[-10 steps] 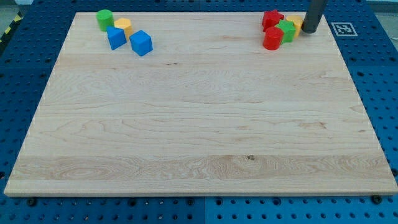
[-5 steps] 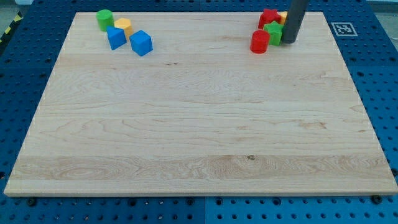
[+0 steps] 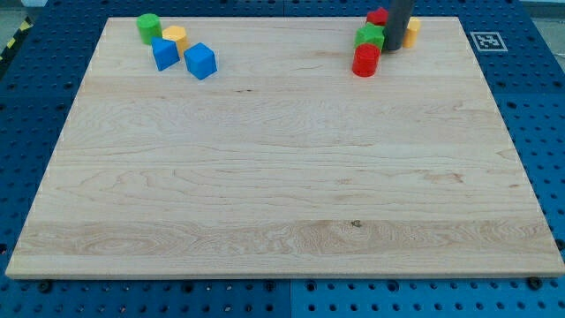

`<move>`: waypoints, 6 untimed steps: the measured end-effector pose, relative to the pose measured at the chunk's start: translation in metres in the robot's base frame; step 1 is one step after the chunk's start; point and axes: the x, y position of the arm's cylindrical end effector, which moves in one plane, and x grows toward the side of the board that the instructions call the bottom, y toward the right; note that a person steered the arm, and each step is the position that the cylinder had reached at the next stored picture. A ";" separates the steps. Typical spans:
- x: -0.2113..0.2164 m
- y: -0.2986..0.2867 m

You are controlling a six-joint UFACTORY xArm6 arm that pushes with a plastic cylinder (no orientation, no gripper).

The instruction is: Slide the green star to the top left

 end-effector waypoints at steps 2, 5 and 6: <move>0.000 -0.046; -0.025 -0.090; -0.030 -0.104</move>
